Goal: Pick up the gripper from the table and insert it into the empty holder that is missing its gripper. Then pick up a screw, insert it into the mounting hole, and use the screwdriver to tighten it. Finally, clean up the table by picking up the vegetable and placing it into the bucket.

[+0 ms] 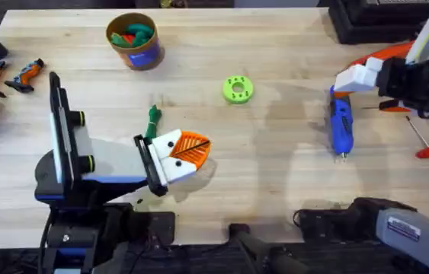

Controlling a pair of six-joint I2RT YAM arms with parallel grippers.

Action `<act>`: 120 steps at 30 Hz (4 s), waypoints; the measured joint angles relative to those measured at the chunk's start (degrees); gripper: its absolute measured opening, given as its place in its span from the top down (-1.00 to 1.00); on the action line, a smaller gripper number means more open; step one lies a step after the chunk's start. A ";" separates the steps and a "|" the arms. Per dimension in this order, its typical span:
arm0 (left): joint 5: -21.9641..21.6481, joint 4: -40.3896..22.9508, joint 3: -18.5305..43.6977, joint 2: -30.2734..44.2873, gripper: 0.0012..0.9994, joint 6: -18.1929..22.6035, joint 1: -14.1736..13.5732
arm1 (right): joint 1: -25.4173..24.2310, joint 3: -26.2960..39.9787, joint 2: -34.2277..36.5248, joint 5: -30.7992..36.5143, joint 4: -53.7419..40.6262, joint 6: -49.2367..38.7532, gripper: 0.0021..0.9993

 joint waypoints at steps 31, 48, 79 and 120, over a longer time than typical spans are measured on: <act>0.00 0.00 0.00 -0.01 0.99 0.02 0.00 | -0.01 -0.86 18.69 4.72 12.74 -5.54 -0.99; 0.00 0.00 0.00 -0.01 0.99 0.02 0.00 | -3.02 -7.71 24.62 4.75 22.47 -10.40 -0.87; 0.00 0.00 0.00 -0.01 0.99 0.02 0.00 | -3.36 -4.77 25.38 2.25 19.04 -12.04 0.95; 0.00 0.00 0.00 -0.01 0.99 0.02 0.00 | 21.90 12.40 -4.10 -18.01 56.43 0.60 0.95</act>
